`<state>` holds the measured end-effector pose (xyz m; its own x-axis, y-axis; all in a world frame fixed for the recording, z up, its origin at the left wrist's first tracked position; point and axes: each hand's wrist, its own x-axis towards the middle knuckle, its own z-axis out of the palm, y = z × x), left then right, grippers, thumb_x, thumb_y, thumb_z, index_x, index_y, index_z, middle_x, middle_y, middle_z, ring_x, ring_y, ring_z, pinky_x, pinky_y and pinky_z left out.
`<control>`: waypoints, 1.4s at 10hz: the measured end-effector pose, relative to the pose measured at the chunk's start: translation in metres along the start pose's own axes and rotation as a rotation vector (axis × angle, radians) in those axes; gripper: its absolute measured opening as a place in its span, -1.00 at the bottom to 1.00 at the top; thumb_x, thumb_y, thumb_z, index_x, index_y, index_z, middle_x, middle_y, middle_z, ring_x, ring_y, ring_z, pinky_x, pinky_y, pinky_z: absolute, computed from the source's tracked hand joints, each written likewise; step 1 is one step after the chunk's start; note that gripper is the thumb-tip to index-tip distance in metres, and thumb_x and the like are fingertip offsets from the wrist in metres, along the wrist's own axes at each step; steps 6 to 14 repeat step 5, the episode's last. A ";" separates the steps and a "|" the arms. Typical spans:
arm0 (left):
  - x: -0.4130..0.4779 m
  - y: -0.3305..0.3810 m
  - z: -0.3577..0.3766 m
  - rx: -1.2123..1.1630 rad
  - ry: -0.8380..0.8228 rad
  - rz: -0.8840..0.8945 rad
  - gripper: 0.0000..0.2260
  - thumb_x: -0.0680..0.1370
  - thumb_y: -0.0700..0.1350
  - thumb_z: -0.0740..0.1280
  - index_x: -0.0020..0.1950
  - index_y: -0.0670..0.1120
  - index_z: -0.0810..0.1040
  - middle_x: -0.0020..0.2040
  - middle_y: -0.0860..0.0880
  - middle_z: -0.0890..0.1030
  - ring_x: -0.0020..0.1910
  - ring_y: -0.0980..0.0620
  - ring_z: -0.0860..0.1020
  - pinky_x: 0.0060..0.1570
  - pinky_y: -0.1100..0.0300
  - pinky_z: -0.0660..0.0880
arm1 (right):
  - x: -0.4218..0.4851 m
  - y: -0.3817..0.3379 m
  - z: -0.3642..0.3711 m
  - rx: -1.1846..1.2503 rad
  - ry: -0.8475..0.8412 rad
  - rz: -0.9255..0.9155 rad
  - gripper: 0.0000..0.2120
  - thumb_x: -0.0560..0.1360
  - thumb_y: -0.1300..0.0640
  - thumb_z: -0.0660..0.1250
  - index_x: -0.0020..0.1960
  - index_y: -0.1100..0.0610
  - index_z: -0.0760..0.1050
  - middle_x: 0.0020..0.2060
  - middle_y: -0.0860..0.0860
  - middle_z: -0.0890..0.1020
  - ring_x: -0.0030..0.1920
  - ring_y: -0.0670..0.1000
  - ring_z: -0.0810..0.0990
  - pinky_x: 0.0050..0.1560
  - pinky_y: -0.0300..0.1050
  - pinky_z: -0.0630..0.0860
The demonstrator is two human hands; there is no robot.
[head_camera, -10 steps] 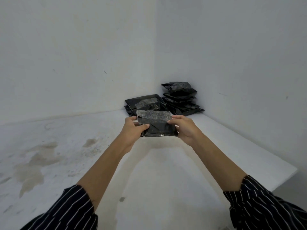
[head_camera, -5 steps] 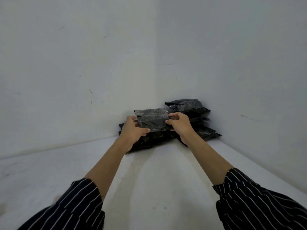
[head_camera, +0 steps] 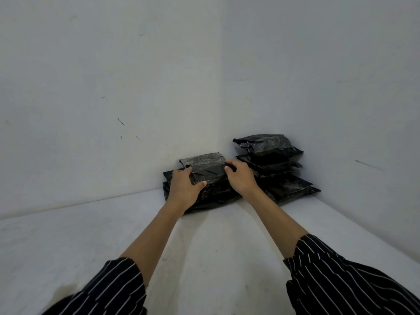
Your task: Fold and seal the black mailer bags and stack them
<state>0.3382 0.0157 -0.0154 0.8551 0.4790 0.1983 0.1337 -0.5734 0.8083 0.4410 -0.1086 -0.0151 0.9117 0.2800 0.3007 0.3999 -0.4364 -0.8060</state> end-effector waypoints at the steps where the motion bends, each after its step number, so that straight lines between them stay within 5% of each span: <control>1: -0.004 0.005 -0.004 0.024 0.009 0.003 -0.40 0.48 -0.02 0.42 0.45 -0.15 0.30 0.35 -0.18 0.40 0.24 -0.15 0.47 0.29 -0.03 0.40 | -0.005 -0.002 -0.004 -0.010 -0.047 0.002 -0.65 0.59 0.16 0.19 0.36 0.18 0.41 0.28 0.09 0.52 0.31 0.09 0.44 0.33 -0.05 0.36; 5: -0.047 0.014 -0.051 0.056 0.087 0.064 -0.69 0.54 -0.12 0.33 0.27 -0.15 0.48 0.17 -0.13 0.52 0.10 -0.06 0.53 0.09 0.17 0.46 | -0.050 -0.030 -0.023 -0.173 0.008 -0.209 -0.80 0.54 0.15 0.28 0.14 0.18 0.47 0.09 0.09 0.48 0.08 0.09 0.51 0.21 0.11 0.43; 14: -0.047 0.014 -0.051 0.056 0.087 0.064 -0.69 0.54 -0.12 0.33 0.27 -0.15 0.48 0.17 -0.13 0.52 0.10 -0.06 0.53 0.09 0.17 0.46 | -0.050 -0.030 -0.023 -0.173 0.008 -0.209 -0.80 0.54 0.15 0.28 0.14 0.18 0.47 0.09 0.09 0.48 0.08 0.09 0.51 0.21 0.11 0.43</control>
